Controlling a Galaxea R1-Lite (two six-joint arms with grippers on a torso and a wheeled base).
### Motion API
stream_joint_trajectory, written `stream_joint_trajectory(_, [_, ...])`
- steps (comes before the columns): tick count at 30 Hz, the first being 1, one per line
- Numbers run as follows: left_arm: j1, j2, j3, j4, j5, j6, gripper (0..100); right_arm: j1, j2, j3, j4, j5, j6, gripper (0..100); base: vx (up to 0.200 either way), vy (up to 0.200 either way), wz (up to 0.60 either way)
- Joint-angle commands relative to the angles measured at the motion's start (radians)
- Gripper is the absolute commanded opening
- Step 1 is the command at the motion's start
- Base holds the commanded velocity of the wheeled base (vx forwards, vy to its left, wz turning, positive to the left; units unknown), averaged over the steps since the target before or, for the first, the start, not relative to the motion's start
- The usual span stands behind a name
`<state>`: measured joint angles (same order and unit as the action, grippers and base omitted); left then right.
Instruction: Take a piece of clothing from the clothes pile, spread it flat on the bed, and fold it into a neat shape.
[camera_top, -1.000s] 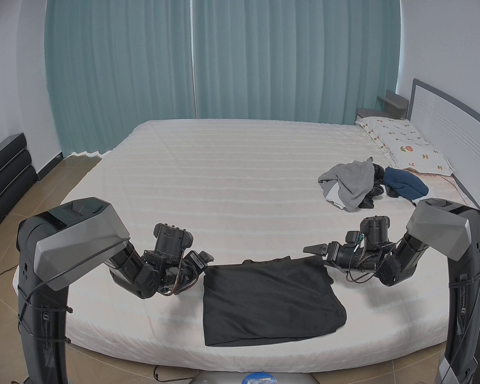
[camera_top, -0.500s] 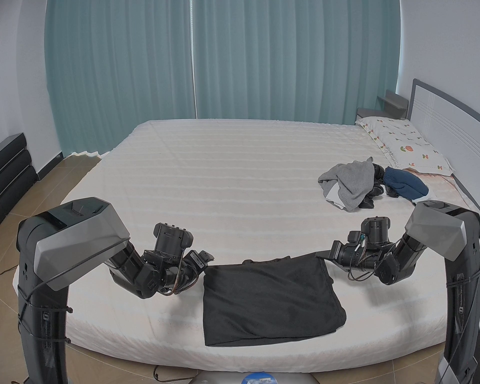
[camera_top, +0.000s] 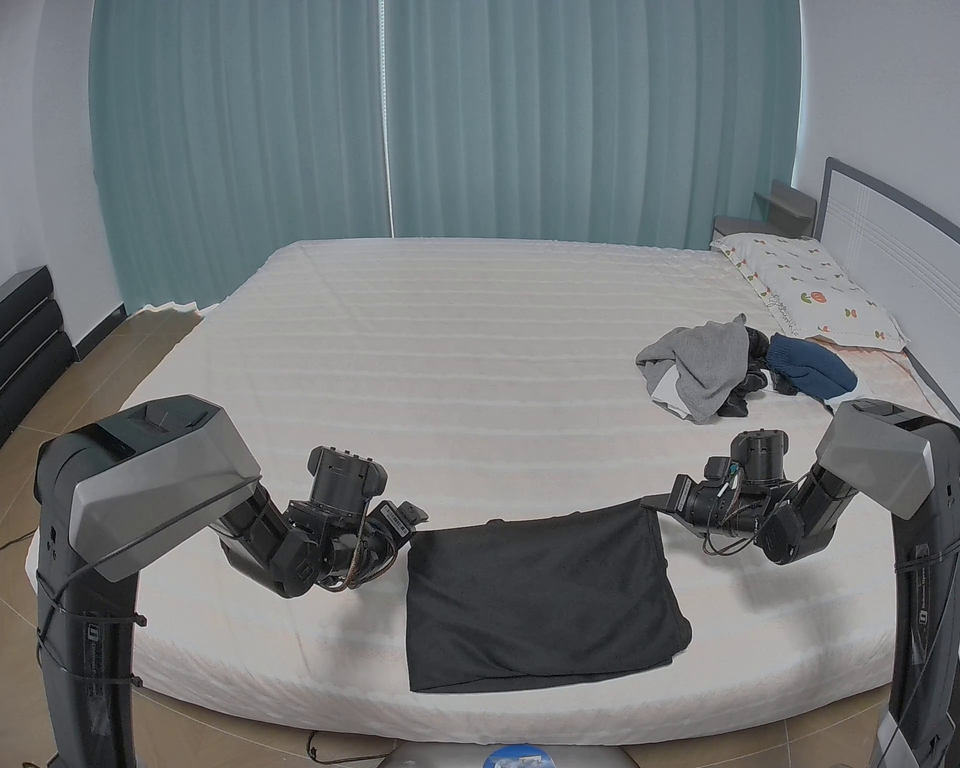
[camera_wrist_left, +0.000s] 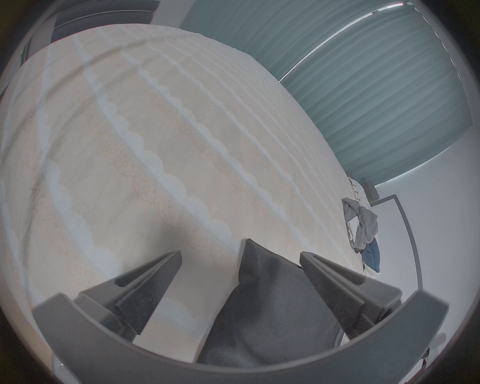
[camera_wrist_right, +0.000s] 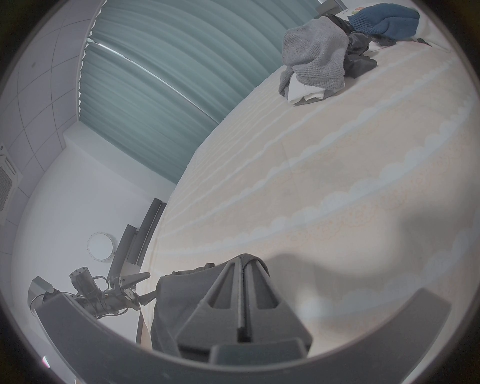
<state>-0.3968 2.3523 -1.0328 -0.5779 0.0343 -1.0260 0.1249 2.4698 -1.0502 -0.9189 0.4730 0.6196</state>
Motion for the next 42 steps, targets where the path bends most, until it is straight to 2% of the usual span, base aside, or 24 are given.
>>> stream_joint_trajectory(1, [0.0, 0.004, -0.009, -0.002, 0.001, 0.001, 100, -0.001, 0.011, -0.005, 0.0, -0.007, 0.0, 0, 0.0, 0.0, 0.0])
stream_joint_trajectory(10, [-0.008, 0.045, -0.101, 0.004, -0.005, 0.014, 100, 0.002, 0.009, -0.001, 0.0, -0.008, 0.0, 0, 0.0, 0.0, 0.0])
stream_joint_trajectory(15, [-0.031, 0.079, -0.118, 0.001, 0.003, 0.072, 100, 0.004, 0.009, 0.001, -0.001, -0.008, 0.0, 0, 0.0, 0.0, 0.0])
stream_joint_trajectory(19, [-0.047, 0.09, -0.122, -0.002, 0.004, 0.084, 100, 0.004, 0.009, 0.001, -0.001, -0.008, 0.0, 0, 0.0, 0.0, 0.0])
stream_joint_trajectory(20, [-0.047, 0.09, -0.122, -0.002, 0.004, 0.084, 0, 0.004, 0.009, 0.001, -0.001, -0.008, 0.0, 0, 0.0, 0.0, 0.0])
stream_joint_trajectory(25, [-0.05, 0.096, -0.125, -0.004, 0.009, 0.084, 0, 0.002, 0.009, -0.001, -0.008, -0.008, 0.002, 0, 0.0, 0.0, 0.0])
stream_joint_trajectory(31, [-0.051, 0.119, -0.156, -0.005, 0.098, 0.078, 0, 0.005, 0.009, -0.002, -0.011, -0.008, 0.002, 0, 0.0, 0.0, 0.0])
stream_joint_trajectory(42, [-0.047, 0.114, -0.151, -0.031, 0.124, 0.027, 0, 0.005, 0.008, -0.007, -0.012, -0.008, 0.002, 0, 0.0, 0.0, 0.0])
